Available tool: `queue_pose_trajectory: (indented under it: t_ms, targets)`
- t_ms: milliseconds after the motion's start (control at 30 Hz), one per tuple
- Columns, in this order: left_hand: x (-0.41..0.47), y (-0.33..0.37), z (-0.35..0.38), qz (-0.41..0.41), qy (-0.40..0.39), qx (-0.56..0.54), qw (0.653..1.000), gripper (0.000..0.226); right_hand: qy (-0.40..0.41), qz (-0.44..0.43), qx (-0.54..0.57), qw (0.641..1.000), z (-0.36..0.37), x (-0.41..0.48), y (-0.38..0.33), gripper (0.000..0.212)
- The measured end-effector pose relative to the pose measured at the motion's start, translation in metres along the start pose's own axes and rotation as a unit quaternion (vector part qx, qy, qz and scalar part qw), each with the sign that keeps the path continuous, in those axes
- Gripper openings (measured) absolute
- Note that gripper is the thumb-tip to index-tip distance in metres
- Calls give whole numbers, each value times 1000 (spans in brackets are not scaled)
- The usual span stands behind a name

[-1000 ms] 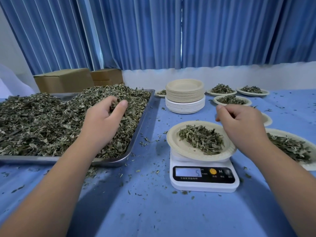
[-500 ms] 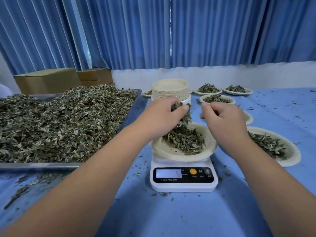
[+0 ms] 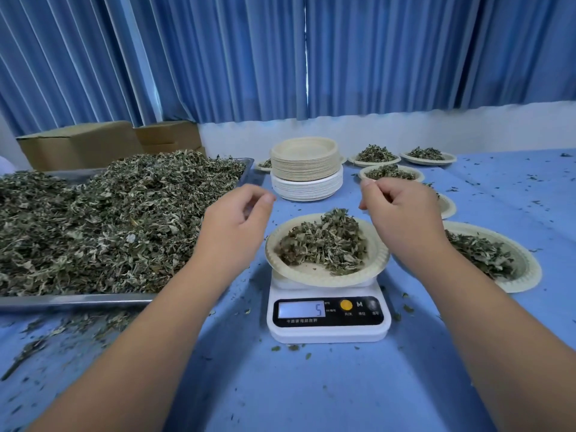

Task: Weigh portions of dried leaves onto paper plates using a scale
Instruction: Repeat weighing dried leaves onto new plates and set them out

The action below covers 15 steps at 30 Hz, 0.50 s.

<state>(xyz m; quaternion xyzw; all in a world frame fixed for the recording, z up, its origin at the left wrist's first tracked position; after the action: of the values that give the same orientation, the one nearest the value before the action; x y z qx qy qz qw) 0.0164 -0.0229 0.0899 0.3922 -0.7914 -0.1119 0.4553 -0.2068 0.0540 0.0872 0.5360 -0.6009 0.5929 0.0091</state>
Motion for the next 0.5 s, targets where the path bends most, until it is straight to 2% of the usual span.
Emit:
queue_pose_trajectory:
  t_ms: [133,300,500]
  targets:
    - [-7,-29,3,-54,-26,56,997,13,-3,4,5,1000,0,-1,0,46]
    - [-7,-39,7,-92,-23,35,995,20,11,16,8,1000,-4,0,7,45]
    - [-10,-44,14,-111,-24,9,993,17,14,23,-5,1000,-5,1,11,44]
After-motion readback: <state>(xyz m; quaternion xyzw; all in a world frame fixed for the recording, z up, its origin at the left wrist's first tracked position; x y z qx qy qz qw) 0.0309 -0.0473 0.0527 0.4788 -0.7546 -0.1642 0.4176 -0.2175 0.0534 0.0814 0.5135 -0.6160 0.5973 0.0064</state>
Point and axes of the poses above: each hand's wrist, its own x-axis towards the middle knuckle, its own z-axis out of the palm, y = z × x, the point moved 8 cm from there along x, towards the middle knuckle, and after that the axes turned 7 degrees about x, right-handed, at the moved point
